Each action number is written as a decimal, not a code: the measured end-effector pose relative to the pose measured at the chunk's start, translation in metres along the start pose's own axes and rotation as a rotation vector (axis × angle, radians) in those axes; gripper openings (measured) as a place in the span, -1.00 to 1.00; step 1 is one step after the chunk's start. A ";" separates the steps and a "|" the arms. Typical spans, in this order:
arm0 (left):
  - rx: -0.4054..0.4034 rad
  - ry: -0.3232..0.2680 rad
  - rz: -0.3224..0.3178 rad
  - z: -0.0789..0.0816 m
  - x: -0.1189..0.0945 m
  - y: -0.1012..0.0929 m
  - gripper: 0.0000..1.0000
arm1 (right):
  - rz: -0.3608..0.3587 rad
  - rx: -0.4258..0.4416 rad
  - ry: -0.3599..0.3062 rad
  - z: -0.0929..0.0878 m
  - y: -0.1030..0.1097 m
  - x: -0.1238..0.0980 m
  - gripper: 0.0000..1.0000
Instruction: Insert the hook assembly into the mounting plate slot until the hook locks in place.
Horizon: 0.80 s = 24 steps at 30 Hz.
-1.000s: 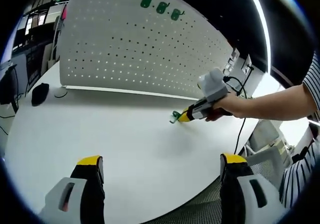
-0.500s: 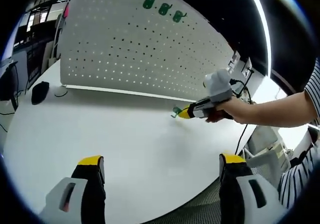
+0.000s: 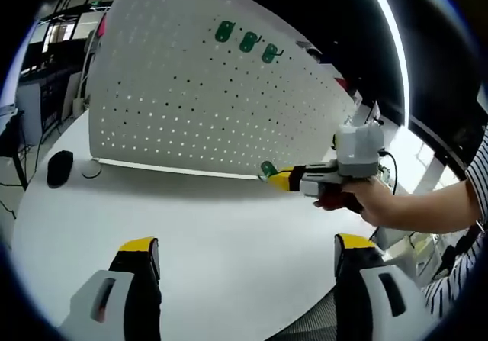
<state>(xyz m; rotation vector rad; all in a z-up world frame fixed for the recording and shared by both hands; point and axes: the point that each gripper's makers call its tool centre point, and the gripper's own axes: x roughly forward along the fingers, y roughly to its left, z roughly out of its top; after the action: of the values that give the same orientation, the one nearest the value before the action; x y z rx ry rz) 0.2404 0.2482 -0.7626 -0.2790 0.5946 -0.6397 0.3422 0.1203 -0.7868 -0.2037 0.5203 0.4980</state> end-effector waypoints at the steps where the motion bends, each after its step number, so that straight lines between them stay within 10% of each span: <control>1: -0.005 -0.008 -0.006 0.004 0.000 -0.001 0.91 | 0.005 0.015 -0.017 0.004 0.004 -0.003 -1.00; 24: -0.091 -0.113 -0.134 0.057 -0.001 -0.033 0.48 | 0.142 0.151 -0.296 0.059 0.079 -0.053 -1.00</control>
<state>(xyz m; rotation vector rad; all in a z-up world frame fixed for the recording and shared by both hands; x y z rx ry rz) 0.2581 0.2273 -0.7030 -0.4400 0.5002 -0.7224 0.2872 0.1856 -0.7133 0.0525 0.2820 0.6129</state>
